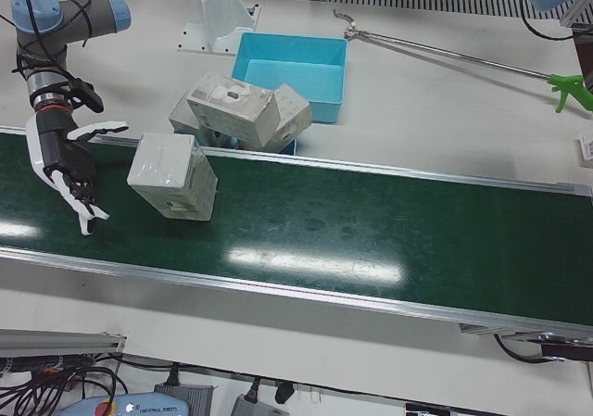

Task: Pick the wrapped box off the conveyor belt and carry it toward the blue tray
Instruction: 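Open the right hand and close its fingers around the wrapped white box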

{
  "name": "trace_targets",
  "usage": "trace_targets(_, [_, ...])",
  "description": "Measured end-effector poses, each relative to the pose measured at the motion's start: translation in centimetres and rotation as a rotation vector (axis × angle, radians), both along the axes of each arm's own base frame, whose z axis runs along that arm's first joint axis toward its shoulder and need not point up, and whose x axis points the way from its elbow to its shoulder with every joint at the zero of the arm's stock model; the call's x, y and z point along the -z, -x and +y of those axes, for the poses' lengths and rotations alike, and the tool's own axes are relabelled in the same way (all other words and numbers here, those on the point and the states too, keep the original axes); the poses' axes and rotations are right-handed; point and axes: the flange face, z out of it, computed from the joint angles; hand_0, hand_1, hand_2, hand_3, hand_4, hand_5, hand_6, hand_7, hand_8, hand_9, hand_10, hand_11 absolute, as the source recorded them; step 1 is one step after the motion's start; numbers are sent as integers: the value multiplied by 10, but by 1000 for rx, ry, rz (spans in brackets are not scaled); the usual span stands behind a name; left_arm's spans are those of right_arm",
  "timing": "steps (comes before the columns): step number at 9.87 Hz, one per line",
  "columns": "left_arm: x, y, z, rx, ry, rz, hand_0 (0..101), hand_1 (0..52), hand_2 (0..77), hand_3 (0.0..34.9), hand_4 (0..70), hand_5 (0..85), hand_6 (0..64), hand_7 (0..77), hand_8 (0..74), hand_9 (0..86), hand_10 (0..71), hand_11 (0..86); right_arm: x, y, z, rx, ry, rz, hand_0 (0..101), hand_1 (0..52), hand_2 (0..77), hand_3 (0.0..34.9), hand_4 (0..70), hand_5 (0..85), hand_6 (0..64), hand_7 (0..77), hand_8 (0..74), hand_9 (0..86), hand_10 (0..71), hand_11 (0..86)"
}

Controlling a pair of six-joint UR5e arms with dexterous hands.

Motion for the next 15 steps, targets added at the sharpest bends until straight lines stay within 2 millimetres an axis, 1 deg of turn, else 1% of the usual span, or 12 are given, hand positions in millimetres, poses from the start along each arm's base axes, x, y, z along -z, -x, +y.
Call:
trace_targets(7, [0, 0, 0, 0, 0, 0, 0, 0, 11, 0, 0, 11, 5, 5, 5, 0, 5, 5, -7, -1, 1, -1, 5, 8, 484, 169, 131, 0, 60, 109, 44, 164, 22, 33, 0, 5])
trace_targets(8, [0, 0, 0, 0, 0, 0, 0, 0, 11, 0, 0, 11, 5, 5, 5, 0, 5, 5, -6, 0, 1, -3, 4, 8, 484, 169, 147, 0, 65, 115, 49, 164, 22, 33, 0, 11])
trace_targets(9, [0, 0, 0, 0, 0, 0, 0, 0, 11, 0, 0, 11, 5, 5, 5, 0, 0, 5, -4, 0, 1, -5, 4, 6, 484, 169, 147, 0, 76, 115, 49, 164, 22, 44, 0, 11])
trace_targets(10, [0, 0, 0, 0, 0, 0, 0, 0, 11, 0, 5, 11, 5, 5, 5, 0, 0, 5, -3, 0, 0, -10, 4, 3, 483, 169, 147, 8, 76, 115, 49, 158, 22, 44, 0, 11])
trace_targets(11, [0, 0, 0, 0, 0, 0, 0, 0, 11, 0, 5, 11, 5, 5, 5, 0, 0, 5, -2, 0, 0, -15, 4, 1, 483, 169, 147, 8, 76, 115, 49, 158, 22, 44, 0, 11])
trace_targets(12, [0, 0, 0, 0, 0, 0, 0, 0, 5, 0, 5, 11, 5, 5, 5, 0, 0, 5, -1, 0, 0, -18, 5, 1, 482, 169, 153, 0, 76, 115, 49, 164, 22, 44, 0, 11])
trace_targets(13, [0, 0, 0, 0, 0, 0, 0, 0, 5, 0, 5, 11, 5, 5, 5, 0, 0, 5, 1, 0, -1, -21, 4, 0, 482, 169, 153, 11, 76, 125, 49, 164, 22, 44, 0, 11])
trace_targets(14, [0, 0, 0, 0, 0, 0, 0, 0, 11, 0, 5, 11, 0, 5, 5, 0, 0, 5, 3, 0, -1, -23, 2, 0, 484, 169, 164, 30, 76, 125, 49, 164, 22, 44, 0, 11])
trace_targets(15, [0, 0, 0, 0, 0, 0, 0, 0, 5, 0, 5, 11, 5, 5, 5, 0, 5, 5, 6, 1, -2, -27, 0, -1, 498, 202, 175, 19, 76, 131, 49, 180, 33, 60, 0, 11])
